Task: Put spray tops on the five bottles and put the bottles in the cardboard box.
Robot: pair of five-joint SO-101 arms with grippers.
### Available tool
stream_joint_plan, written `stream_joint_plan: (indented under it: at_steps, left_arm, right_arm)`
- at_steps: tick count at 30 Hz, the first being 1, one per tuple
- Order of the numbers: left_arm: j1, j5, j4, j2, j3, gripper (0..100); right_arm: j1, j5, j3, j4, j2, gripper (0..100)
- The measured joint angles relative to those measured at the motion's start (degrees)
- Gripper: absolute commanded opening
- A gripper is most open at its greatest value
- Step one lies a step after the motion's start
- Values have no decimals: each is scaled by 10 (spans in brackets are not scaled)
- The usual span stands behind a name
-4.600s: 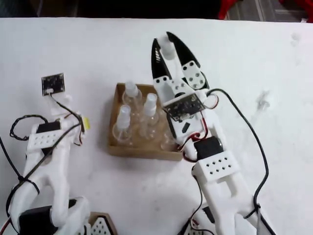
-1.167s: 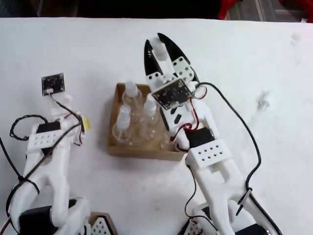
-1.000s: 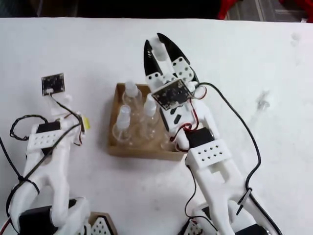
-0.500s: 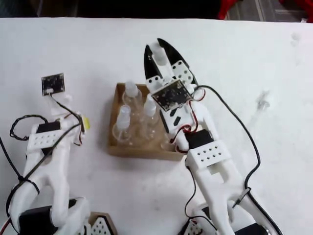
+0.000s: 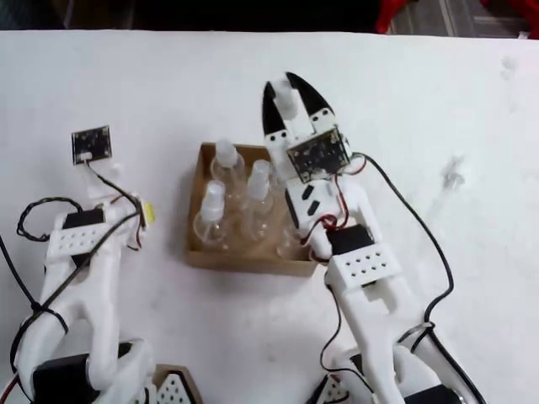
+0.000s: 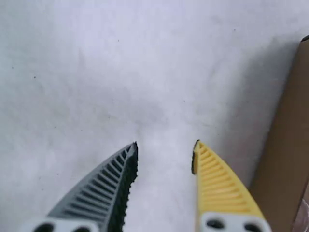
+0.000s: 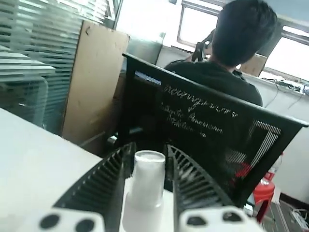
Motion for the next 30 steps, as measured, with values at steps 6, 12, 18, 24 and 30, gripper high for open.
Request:
stream_joint_plan:
  at_steps: [6, 12, 18, 24, 30]
  left_arm:
    - [0, 0, 0, 0, 0, 180]
    - [0, 0, 0, 0, 0, 180]
    - [0, 0, 0, 0, 0, 180]
    - [0, 0, 0, 0, 0, 179]
    - [0, -31, 0, 0, 0, 177]
  right_arm:
    - [2, -1, 35, 0, 0, 15]
    - [10, -42, 49, -44, 40, 15]
    - [38, -134, 49, -111, 105, 15]
    - [38, -140, 62, -121, 110, 15]
    - [38, -140, 89, -121, 113, 15]
